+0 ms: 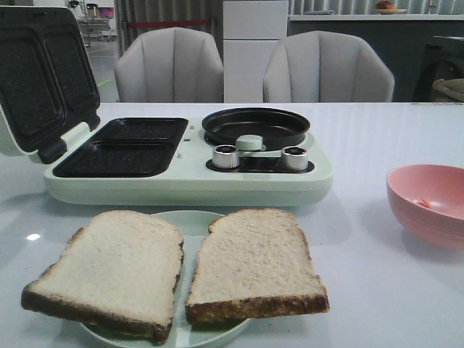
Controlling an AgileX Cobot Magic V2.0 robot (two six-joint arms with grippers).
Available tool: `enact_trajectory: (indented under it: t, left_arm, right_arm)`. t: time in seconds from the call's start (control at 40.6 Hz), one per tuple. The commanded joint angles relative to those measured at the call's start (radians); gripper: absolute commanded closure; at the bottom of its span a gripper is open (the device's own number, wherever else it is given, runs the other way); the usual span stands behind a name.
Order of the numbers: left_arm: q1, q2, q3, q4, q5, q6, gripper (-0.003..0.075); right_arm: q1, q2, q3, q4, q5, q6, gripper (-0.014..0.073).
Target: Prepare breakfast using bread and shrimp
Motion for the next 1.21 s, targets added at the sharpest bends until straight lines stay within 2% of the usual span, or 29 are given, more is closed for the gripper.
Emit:
enact_trajectory:
  t: [0.0,0.542,0.714,0.812,0.936,1.182]
  left_arm:
    - [0.0,-0.017,0.031,-0.007,-0.087,0.001,0.0621]
    - [0.0,-0.017,0.031,-0.007,-0.087,0.001,0.0621]
    - [0.0,-0.017,0.029,-0.007,-0.163,0.001,0.062]
    - [0.0,-0.017,-0.001,-0.03,-0.244,0.001,0.0621]
    - [0.0,-0.013,-0.105,-0.034,-0.235,0.001,0.0621]
    - [0.0,0.075,-0.395,-0.034,-0.031,0.001,0.0621]
  right_arm:
    - [-0.004,-0.021,-0.017,-0.008,-0.095,-0.002,0.0585]
    - [-0.004,-0.021,-0.017,-0.008,-0.106,-0.002,0.0585]
    - [-0.004,-0.021,-0.033,0.018,-0.112,-0.002,0.0585]
    - [-0.004,-0.021,-0.089,0.03,-0.1,-0.002,0.0585]
    - [-0.004,-0.015,-0.204,0.03,-0.047,-0.002,0.0585]
    - [-0.004,0.122,-0.496,0.03,0.144,-0.002,0.0585]
